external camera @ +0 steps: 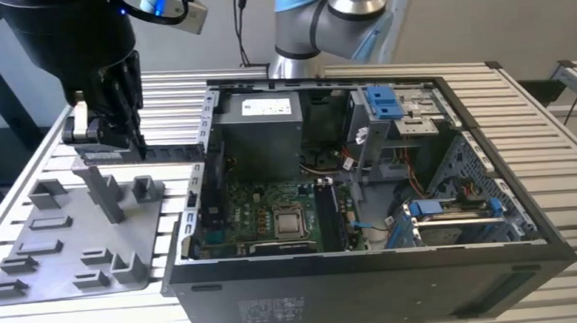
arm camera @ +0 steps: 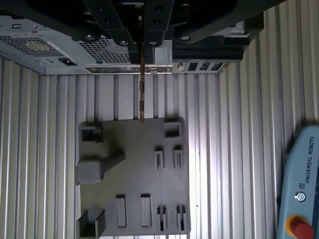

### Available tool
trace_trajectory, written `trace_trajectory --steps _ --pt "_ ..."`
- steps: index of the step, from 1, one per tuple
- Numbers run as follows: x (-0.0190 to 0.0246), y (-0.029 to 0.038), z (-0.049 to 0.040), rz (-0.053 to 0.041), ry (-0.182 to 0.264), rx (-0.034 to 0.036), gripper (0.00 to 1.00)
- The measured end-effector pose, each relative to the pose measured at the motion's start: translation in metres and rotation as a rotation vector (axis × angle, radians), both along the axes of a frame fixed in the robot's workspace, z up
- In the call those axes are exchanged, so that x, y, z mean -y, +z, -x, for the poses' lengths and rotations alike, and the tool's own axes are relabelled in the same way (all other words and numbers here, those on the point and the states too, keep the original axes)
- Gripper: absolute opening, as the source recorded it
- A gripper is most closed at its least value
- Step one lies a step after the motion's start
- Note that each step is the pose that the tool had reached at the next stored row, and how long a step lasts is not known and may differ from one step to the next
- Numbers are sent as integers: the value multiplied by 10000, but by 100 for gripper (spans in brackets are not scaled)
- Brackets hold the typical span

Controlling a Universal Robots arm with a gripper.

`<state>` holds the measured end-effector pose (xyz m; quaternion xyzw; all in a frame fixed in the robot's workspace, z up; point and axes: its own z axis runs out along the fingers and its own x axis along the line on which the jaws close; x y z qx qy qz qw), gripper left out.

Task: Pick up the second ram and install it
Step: 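Pick up the second ram and move it above second insertion slot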

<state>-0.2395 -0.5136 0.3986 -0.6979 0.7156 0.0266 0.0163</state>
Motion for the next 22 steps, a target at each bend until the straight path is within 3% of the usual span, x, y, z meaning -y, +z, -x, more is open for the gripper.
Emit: trace_trajectory --steps 22 --pt "0 0 -677 -1 0 -2 14"
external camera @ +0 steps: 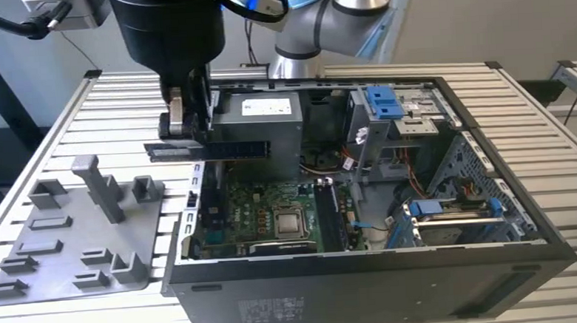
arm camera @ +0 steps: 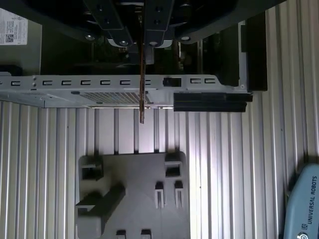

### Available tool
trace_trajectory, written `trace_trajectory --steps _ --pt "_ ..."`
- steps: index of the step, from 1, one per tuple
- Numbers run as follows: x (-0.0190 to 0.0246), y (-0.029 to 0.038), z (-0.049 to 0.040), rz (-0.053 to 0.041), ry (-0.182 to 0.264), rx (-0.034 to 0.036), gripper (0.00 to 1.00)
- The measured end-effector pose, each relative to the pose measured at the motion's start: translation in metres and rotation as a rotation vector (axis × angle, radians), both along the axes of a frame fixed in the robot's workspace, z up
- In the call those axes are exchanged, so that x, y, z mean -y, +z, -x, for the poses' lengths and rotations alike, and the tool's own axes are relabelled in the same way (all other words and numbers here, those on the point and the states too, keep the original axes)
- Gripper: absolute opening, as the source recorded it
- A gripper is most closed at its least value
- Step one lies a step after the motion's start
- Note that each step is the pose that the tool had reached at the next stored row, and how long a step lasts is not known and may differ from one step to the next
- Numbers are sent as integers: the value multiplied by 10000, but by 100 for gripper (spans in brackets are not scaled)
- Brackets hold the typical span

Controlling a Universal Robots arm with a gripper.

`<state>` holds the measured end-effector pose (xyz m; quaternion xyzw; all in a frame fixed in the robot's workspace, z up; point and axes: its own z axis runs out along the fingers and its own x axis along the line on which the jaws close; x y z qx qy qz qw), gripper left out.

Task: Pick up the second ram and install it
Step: 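Pick up the second ram and move it above second insertion slot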

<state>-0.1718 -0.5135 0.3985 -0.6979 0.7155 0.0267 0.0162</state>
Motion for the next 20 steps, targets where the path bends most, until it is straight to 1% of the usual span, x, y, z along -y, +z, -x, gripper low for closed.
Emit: trace_trajectory --steps 20 --pt "0 0 -696 1 0 -8 14"
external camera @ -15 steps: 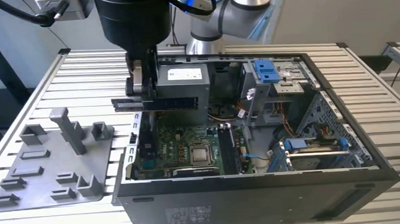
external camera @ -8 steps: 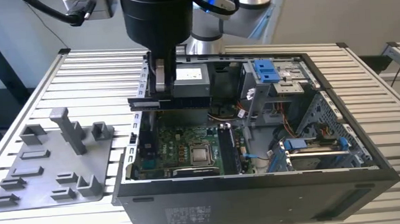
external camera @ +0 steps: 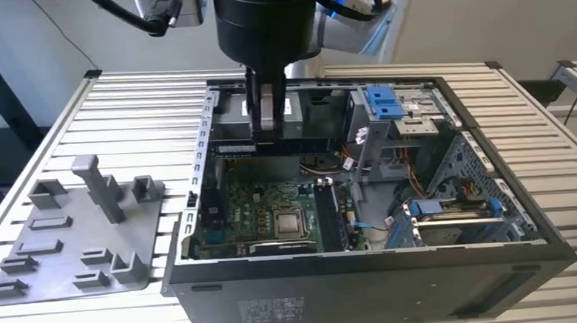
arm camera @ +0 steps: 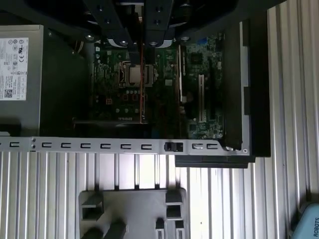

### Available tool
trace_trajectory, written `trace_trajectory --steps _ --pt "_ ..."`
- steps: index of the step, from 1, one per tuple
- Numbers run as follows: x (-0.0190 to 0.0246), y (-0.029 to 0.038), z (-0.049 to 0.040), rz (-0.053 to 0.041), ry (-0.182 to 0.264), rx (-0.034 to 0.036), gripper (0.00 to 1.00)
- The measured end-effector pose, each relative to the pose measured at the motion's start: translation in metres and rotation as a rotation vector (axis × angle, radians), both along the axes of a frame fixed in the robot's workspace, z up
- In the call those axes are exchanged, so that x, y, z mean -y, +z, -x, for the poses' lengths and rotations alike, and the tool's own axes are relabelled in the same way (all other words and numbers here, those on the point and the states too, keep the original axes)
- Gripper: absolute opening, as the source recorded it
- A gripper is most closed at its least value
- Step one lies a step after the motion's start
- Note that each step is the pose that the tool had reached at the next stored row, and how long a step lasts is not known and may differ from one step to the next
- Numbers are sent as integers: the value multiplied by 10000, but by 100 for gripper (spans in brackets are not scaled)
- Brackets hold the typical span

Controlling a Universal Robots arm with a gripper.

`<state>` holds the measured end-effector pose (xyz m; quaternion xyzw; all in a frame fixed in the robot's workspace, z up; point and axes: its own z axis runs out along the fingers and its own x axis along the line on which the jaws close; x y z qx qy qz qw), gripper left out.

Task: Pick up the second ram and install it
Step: 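Pick up the second ram and move it above second insertion slot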

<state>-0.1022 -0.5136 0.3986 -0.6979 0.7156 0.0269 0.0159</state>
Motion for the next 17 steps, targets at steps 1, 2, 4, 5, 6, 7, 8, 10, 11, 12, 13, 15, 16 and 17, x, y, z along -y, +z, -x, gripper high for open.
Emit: trace_trajectory --steps 1,2,4,5,6,7,8,10,11,12,13,15,16,17 --pt "0 0 -34 0 0 0 14" --pt "0 0 -66 -1 0 0 14" --pt "0 0 -133 0 0 -1 14" --pt "0 0 -165 0 0 -1 14" --pt "0 0 -198 0 1 -1 14" --pt "0 0 -230 0 1 -1 14" --pt "0 0 -262 0 1 -2 14" --pt "0 0 -325 0 0 -2 14" --pt "0 -1 -355 -1 0 -1 14" --pt "0 0 -389 0 0 -2 14" --pt "0 0 -423 0 0 -2 14" --pt "0 0 -494 0 0 -3 14" --pt "0 0 -532 0 0 -4 14" --pt "0 0 -567 0 0 -4 14"
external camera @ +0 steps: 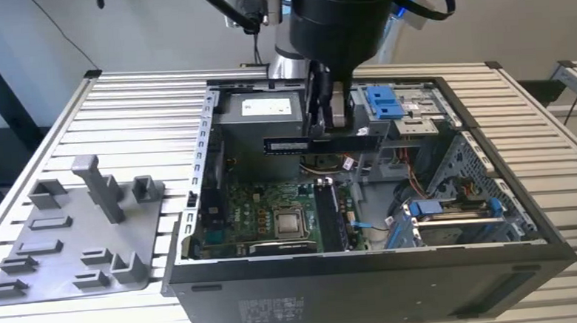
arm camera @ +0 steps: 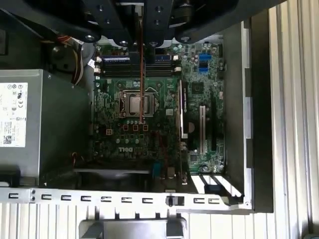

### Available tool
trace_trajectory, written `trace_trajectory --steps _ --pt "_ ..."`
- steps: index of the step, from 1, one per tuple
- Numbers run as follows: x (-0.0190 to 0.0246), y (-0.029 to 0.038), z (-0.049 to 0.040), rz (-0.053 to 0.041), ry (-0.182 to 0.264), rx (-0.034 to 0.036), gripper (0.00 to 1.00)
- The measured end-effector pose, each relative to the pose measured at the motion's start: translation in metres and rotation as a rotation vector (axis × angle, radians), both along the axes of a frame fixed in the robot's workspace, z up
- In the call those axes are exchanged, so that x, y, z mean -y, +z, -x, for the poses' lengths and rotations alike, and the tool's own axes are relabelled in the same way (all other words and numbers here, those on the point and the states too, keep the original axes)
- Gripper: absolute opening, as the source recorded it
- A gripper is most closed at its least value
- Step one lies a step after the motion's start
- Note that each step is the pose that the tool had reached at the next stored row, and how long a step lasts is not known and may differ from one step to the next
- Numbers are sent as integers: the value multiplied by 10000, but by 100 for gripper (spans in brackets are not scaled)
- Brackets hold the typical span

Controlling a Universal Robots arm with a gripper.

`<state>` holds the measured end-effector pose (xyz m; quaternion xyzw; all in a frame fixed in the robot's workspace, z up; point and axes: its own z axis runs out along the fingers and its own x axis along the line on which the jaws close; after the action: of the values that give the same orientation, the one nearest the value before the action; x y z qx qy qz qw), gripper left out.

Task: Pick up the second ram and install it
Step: 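Pick up the second ram and move it above second insertion slot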

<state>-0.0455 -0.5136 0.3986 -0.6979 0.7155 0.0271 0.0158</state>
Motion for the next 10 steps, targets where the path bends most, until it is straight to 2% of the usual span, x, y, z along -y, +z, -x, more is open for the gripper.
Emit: trace_trajectory --steps 10 --pt "0 0 -336 0 0 -3 14"
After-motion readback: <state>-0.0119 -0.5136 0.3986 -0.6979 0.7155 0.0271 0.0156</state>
